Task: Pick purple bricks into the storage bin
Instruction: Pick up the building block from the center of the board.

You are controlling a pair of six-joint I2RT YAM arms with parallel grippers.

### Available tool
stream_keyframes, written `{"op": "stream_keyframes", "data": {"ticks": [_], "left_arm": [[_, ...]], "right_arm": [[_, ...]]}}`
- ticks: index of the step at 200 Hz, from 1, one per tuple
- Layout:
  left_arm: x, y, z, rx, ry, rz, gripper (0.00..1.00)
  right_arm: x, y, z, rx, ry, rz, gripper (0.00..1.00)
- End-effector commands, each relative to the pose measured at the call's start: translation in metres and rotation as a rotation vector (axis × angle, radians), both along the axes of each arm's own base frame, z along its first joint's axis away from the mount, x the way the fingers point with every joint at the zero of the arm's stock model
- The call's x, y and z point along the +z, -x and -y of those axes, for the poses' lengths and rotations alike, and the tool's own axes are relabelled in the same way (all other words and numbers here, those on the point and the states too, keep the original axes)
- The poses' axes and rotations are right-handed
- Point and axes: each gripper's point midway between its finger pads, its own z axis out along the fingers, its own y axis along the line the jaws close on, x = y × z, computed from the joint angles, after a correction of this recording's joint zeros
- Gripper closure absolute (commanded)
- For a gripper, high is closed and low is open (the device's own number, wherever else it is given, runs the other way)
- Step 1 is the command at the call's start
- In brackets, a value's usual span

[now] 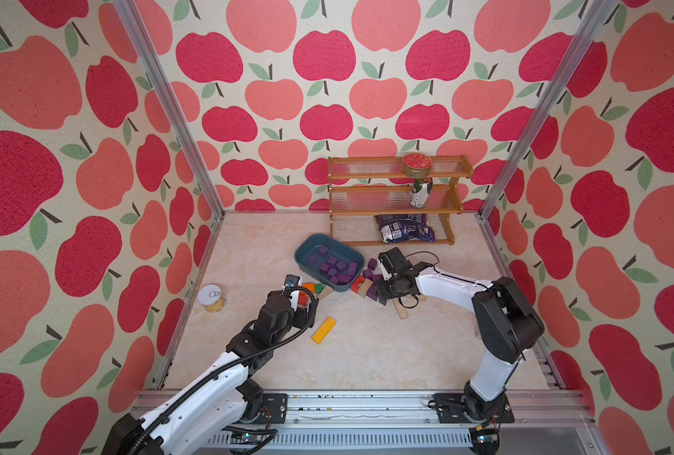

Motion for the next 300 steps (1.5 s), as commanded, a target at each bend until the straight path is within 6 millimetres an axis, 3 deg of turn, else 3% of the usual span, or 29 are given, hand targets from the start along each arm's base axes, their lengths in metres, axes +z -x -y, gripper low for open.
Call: {"op": "stream_keyframes", "data": {"ticks": [1, 65, 110, 175, 218, 250, 300], "left_arm": [[0.000, 0.000, 0.000, 0.007, 0.021, -0.002, 0.01], [-0.001, 0.000, 0.000, 0.007, 0.022, -0.006, 0.01], [0.000, 0.000, 0.000, 0.005, 0.022, -0.005, 0.01], [0.001, 0.000, -0.001, 0.009, 0.026, -0.003, 0.01], [0.000, 0.000, -0.001, 0.008, 0.023, -0.005, 0.01], [-0.001, 0.000, -0.001, 0.010, 0.025, -0.007, 0.01], [-0.003, -0.001, -0.001, 0.009, 0.024, -0.013, 0.01]], "right_arm": [[-0.001, -0.001, 0.003, -0.011, 0.017, -0.016, 0.56], [0.000, 0.009, 0.015, -0.028, 0.071, -0.013, 0.55], [-0.008, 0.020, 0.006, -0.020, 0.082, -0.026, 0.54], [-0.017, 0.030, 0.010, -0.048, 0.113, -0.043, 0.56], [-0.024, 0.029, 0.010, -0.060, 0.125, -0.057, 0.72], [-0.025, 0.028, 0.010, -0.064, 0.130, -0.053, 0.75], [-0.011, 0.026, 0.009, -0.064, 0.112, -0.027, 0.82]]}}
